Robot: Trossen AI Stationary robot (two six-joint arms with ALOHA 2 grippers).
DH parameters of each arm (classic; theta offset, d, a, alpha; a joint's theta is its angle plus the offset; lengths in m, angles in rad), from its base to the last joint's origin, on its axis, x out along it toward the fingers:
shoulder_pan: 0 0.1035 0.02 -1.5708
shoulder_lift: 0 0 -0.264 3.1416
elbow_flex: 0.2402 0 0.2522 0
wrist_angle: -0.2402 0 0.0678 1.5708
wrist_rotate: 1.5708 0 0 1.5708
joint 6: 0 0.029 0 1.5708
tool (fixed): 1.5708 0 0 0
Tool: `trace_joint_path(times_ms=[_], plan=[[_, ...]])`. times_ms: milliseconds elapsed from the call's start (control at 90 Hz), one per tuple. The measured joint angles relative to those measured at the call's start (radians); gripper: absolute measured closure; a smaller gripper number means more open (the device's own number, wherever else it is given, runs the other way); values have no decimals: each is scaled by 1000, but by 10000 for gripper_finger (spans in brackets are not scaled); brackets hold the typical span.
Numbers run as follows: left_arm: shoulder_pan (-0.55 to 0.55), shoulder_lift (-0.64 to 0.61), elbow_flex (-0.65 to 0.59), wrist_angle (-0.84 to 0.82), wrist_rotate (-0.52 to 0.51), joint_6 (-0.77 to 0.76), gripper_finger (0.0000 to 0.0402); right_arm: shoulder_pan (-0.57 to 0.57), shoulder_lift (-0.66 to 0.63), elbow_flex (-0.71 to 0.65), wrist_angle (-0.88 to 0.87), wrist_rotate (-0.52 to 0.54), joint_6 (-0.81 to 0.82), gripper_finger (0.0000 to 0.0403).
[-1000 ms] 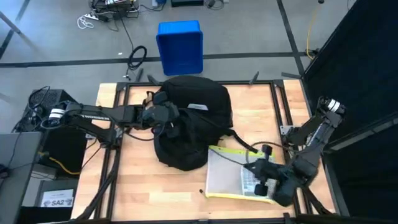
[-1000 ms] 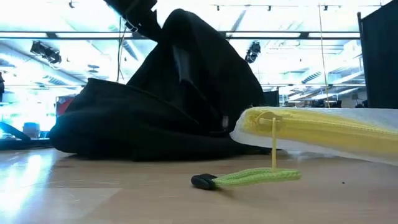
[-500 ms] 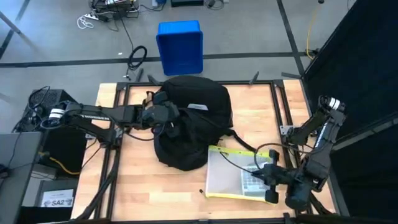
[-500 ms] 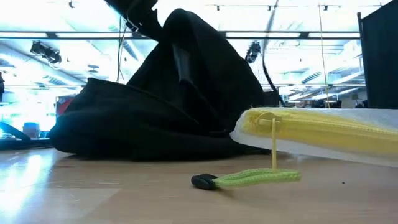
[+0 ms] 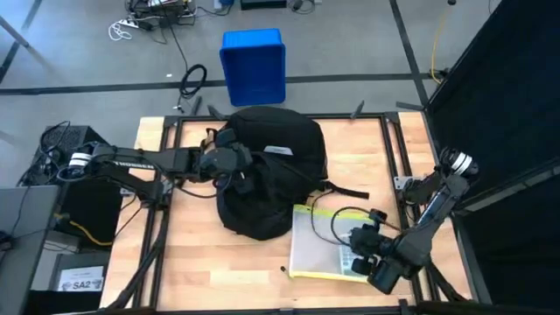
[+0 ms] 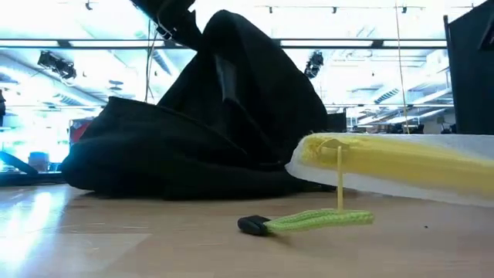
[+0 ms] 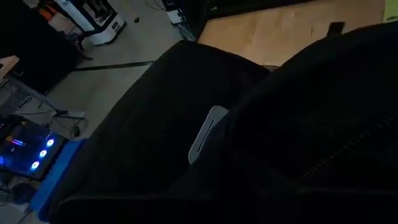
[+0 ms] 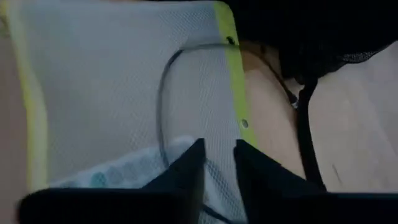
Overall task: Unpack backpack
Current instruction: Remove the usb cable from the backpack, then remove the cellphone from the backpack
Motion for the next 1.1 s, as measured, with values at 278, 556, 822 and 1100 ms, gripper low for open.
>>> trace_joint_path(times_ms=[278, 556, 822, 1100], plan=[[-29, 0, 8, 132, 18, 71, 402, -87, -9, 0, 155, 191, -248, 202], [-65, 0, 45, 327, 17, 179, 402, -313, -2, 0, 776, 105, -925, 200], [-79, 1, 46, 384, 16, 209, 402, -559, 86, 2, 1086, -178, -1193, 235], [-129, -4, 49, 380, 18, 244, 401, -700, 114, -2, 843, 380, -1132, 262]])
